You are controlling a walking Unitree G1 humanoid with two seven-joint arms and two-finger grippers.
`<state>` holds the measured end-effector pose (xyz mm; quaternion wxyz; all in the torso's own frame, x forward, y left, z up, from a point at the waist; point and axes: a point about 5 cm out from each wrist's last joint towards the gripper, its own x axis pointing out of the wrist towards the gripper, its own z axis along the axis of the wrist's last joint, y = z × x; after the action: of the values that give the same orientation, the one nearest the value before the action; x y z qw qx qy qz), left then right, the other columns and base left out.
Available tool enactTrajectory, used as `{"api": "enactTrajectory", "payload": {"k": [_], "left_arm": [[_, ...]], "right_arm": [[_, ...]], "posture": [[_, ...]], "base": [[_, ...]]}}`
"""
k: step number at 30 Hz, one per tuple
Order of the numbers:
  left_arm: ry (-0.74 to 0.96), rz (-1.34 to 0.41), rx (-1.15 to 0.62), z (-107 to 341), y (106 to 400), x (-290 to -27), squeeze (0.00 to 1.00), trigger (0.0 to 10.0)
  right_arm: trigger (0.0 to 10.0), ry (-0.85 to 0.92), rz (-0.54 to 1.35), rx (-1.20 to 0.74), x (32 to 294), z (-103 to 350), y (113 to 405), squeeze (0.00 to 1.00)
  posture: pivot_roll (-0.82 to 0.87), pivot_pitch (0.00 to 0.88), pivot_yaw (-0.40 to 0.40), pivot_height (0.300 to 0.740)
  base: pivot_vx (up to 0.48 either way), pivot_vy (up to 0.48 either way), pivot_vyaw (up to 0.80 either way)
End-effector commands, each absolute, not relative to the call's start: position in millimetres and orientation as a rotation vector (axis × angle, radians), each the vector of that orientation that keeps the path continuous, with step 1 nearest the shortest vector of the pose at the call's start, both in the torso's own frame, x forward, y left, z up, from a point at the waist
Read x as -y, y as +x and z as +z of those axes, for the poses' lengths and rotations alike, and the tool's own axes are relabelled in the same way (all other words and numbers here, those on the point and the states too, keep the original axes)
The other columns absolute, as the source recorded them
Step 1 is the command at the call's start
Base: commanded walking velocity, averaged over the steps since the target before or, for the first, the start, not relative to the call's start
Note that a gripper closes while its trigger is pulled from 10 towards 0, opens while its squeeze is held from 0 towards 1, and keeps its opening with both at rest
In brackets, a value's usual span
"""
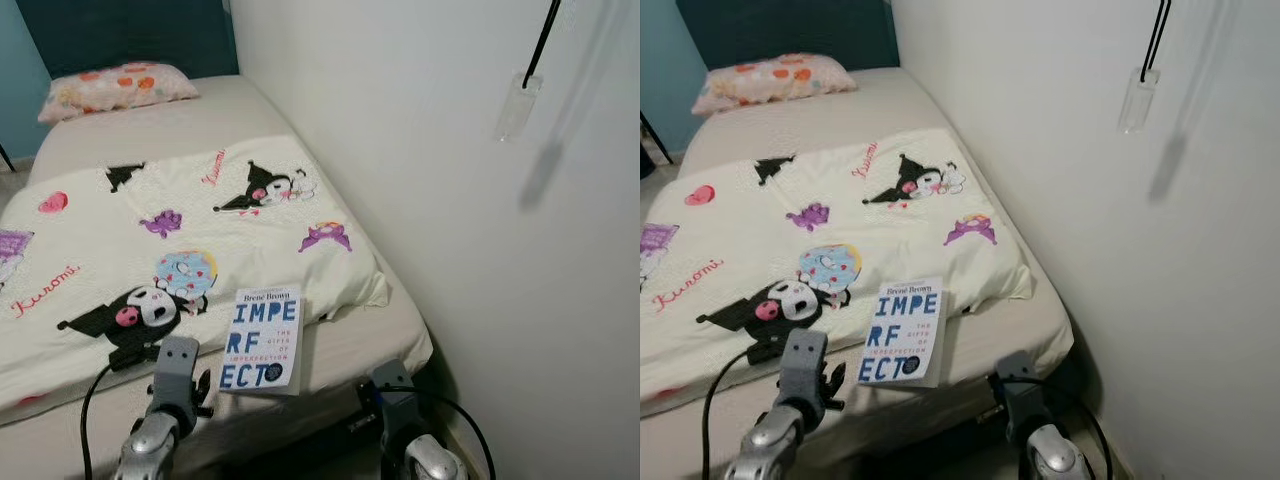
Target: Clean up the room
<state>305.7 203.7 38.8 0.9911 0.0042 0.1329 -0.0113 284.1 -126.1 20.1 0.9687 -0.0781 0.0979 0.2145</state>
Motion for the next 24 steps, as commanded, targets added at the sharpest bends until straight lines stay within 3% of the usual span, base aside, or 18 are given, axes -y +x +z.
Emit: {"api": "enactTrajectory", "payload": {"k": [1, 2, 3, 17, 24], "left_arm": [[-0.045, 0.017, -0.310, 35, 304, -220, 0.33, 10.0], [-0.045, 0.017, -0.310, 35, 304, -220, 0.33, 10.0], [-0.084, 0.029, -0.306, 38, 307, -223, 1.00, 10.0], [-0.198, 0.012, -0.331, 50, 323, -236, 1.00, 10.0], [-0.369, -0.096, -0.329, 58, 335, -222, 1.00, 10.0]], "right_arm": [[10.0, -0.152, 0.458, -0.196, 121, 21, 283, 0.00], [10.0, -0.152, 0.458, -0.196, 121, 21, 283, 0.00], [10.0, -0.151, 0.464, -0.182, 121, 25, 284, 0.00], [10.0, -0.149, 0.488, -0.128, 117, 39, 282, 0.00], [10.0, -0.159, 0.504, -0.100, 113, 48, 277, 0.00]], "posture": [[-0.05, 0.286, -0.006, 0.571], [-0.05, 0.286, -0.006, 0.571], [-0.05, 0.311, -0.013, 0.571], [-0.08, 0.389, -0.014, 0.571], [-0.13, 0.418, -0.008, 0.571]], "base": [[0.000, 0.000, 0.00], [0.000, 0.000, 0.00], [0.000, 0.000, 0.00], [0.000, 0.000, 0.00], [0.000, 0.000, 0.00]]}}
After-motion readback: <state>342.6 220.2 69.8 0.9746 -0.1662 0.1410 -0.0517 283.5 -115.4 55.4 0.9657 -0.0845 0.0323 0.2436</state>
